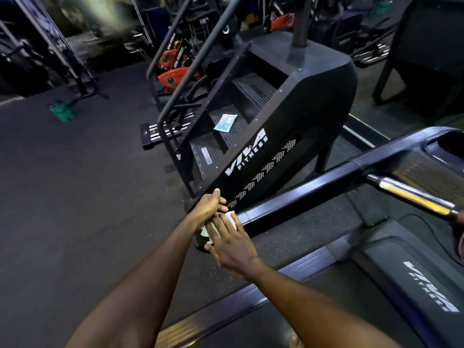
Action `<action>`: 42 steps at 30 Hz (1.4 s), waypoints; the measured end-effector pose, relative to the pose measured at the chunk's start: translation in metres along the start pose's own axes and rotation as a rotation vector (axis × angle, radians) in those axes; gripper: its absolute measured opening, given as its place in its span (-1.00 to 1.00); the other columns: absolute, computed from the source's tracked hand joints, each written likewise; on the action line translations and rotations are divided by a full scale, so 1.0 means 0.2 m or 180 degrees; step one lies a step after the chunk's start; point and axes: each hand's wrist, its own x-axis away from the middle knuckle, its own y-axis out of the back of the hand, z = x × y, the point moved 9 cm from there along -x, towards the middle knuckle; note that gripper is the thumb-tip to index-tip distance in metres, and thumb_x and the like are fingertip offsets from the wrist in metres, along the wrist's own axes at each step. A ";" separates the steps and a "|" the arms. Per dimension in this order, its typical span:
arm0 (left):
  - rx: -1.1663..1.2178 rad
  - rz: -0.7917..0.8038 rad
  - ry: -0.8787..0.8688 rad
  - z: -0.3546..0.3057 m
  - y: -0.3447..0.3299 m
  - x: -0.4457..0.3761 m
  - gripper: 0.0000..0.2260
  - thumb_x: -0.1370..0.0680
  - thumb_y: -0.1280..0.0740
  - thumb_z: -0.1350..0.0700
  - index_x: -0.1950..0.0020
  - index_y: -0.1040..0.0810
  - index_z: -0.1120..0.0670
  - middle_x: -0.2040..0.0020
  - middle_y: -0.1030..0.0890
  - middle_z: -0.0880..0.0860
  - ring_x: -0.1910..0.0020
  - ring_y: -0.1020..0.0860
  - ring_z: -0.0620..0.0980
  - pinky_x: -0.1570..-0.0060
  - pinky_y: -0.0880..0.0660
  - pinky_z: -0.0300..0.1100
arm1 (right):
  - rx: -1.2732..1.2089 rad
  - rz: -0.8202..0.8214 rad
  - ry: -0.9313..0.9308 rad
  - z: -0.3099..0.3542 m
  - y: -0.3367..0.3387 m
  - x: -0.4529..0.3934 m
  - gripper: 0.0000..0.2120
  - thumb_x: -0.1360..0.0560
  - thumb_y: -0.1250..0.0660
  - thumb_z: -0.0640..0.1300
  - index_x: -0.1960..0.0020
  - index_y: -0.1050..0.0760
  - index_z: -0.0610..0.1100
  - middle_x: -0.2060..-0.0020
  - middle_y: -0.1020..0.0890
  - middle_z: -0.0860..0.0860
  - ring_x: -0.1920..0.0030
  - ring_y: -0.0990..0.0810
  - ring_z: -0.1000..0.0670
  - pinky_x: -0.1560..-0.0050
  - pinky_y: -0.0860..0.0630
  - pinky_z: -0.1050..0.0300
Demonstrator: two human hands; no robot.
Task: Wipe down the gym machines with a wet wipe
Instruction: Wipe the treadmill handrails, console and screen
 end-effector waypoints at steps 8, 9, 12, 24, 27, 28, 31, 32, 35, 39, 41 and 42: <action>-0.0463 0.0122 -0.0409 -0.03 -0.08 0.01 -0.57 -0.69 -0.07 -0.06 0.09 -0.62 0.16 0.27 -0.63 0.07 0.26 -0.56 0.02 0.03 -0.50 -0.09 | -0.0099 -0.0002 0.0502 -0.26 0.10 0.04 -0.52 -0.64 -0.01 0.05 -0.48 -0.37 -0.08 -0.44 -0.45 -0.09 -0.47 -0.37 -0.12 -0.43 -0.31 -0.11; -0.0627 0.0146 -0.0511 -0.05 -0.10 0.02 -0.56 -0.69 -0.08 -0.06 0.10 -0.64 0.15 0.27 -0.64 0.04 0.23 -0.56 0.00 -0.01 -0.49 -0.09 | -0.0131 -0.0025 0.0310 -0.36 0.13 0.06 -0.53 -0.65 0.00 0.03 -0.47 -0.38 -0.11 -0.43 -0.46 -0.10 -0.45 -0.40 -0.13 -0.43 -0.32 -0.11; -0.0962 0.0208 -0.0666 -0.11 -0.20 0.03 -0.62 -0.68 -0.12 -0.04 0.08 -0.65 0.10 0.21 -0.64 0.00 0.23 -0.53 -0.07 0.02 -0.43 -0.16 | -0.0032 -0.0080 -0.0213 -0.67 0.20 0.13 -0.56 -0.65 -0.01 -0.05 -0.45 -0.39 -0.15 -0.40 -0.47 -0.11 -0.44 -0.39 -0.15 -0.47 -0.29 -0.09; -0.2091 0.0395 -0.1274 -0.58 -0.86 0.04 -0.77 -0.64 -0.19 0.07 -0.12 -0.61 0.10 -0.14 -0.63 0.13 -0.15 -0.56 0.11 -0.06 -0.41 -0.20 | 0.0027 -0.0135 -0.1246 -1.55 0.43 0.36 -0.63 -0.61 -0.20 -0.20 -0.39 -0.41 -0.28 -0.36 -0.47 -0.23 -0.39 -0.42 -0.27 -0.40 -0.36 -0.15; -0.2214 0.0406 -0.1393 -0.70 -1.02 0.03 -0.76 -0.62 -0.19 0.08 -0.13 -0.62 0.10 -0.14 -0.64 0.14 -0.16 -0.57 0.12 -0.11 -0.44 -0.16 | 0.0179 -0.0108 -0.1365 -1.75 0.47 0.40 -0.63 -0.61 -0.17 -0.18 -0.39 -0.39 -0.26 -0.36 -0.46 -0.21 -0.38 -0.41 -0.25 -0.39 -0.35 -0.14; -0.2244 0.0414 -0.1416 -0.73 -1.08 0.01 -0.76 -0.62 -0.19 0.08 -0.13 -0.62 0.10 -0.13 -0.64 0.14 -0.15 -0.57 0.12 -0.11 -0.45 -0.15 | 0.0211 -0.0086 -0.1386 -1.82 0.48 0.41 -0.62 -0.62 -0.16 -0.17 -0.40 -0.38 -0.25 -0.37 -0.45 -0.21 -0.39 -0.40 -0.24 -0.40 -0.34 -0.13; -0.2302 0.0406 -0.1523 -0.79 -1.21 -0.02 -0.76 -0.61 -0.17 0.08 -0.08 -0.62 0.09 -0.09 -0.65 0.11 -0.10 -0.58 0.10 -0.11 -0.50 -0.12 | 0.0274 0.0036 -0.1625 -2.02 0.50 0.44 -0.58 -0.63 -0.09 -0.10 -0.44 -0.34 -0.24 -0.41 -0.41 -0.20 -0.43 -0.35 -0.22 -0.43 -0.30 -0.12; -0.2297 0.0396 -0.1563 -0.82 -1.24 -0.02 -0.76 -0.60 -0.17 0.08 -0.07 -0.62 0.09 -0.08 -0.66 0.10 -0.09 -0.59 0.10 -0.11 -0.51 -0.11 | 0.0270 0.0070 -0.1737 -2.07 0.51 0.45 -0.55 -0.63 -0.04 -0.06 -0.45 -0.32 -0.25 -0.41 -0.41 -0.21 -0.43 -0.35 -0.23 -0.43 -0.29 -0.13; -0.2319 0.0382 -0.1702 -0.89 -1.36 -0.04 -0.76 -0.61 -0.17 0.09 -0.07 -0.61 0.12 -0.07 -0.66 0.11 -0.09 -0.58 0.10 -0.12 -0.51 -0.09 | 0.0271 0.0137 -0.1708 -2.13 0.52 0.48 -0.47 -0.65 0.02 0.05 -0.51 -0.24 -0.23 -0.47 -0.34 -0.21 -0.49 -0.28 -0.22 -0.48 -0.20 -0.14; -0.2351 0.0426 -0.1805 -0.95 -1.48 -0.08 -0.76 -0.62 -0.16 0.09 -0.11 -0.59 0.13 -0.13 -0.64 0.13 -0.14 -0.56 0.12 -0.16 -0.47 -0.11 | 0.0211 0.0180 -0.2178 -2.33 0.55 0.53 -0.39 -0.66 0.06 0.18 -0.56 -0.14 -0.18 -0.54 -0.20 -0.17 -0.55 -0.13 -0.21 -0.53 -0.09 -0.18; -0.2316 0.0455 -0.1839 -0.99 -1.53 -0.10 -0.75 -0.62 -0.16 0.12 -0.14 -0.59 0.15 -0.17 -0.62 0.14 -0.18 -0.54 0.14 -0.19 -0.46 -0.10 | 0.0225 0.0261 -0.2227 -2.37 0.54 0.54 -0.36 -0.64 0.12 0.25 -0.58 -0.11 -0.11 -0.57 -0.14 -0.14 -0.56 -0.07 -0.22 -0.53 -0.04 -0.20; -0.2280 0.0477 -0.1871 -1.01 -1.55 -0.11 -0.75 -0.62 -0.17 0.14 -0.15 -0.58 0.17 -0.18 -0.62 0.16 -0.18 -0.54 0.15 -0.20 -0.45 -0.09 | 0.0295 0.0291 -0.1894 -2.32 0.54 0.51 -0.37 -0.63 0.15 0.27 -0.57 -0.14 -0.05 -0.57 -0.17 -0.10 -0.56 -0.08 -0.21 -0.52 -0.06 -0.19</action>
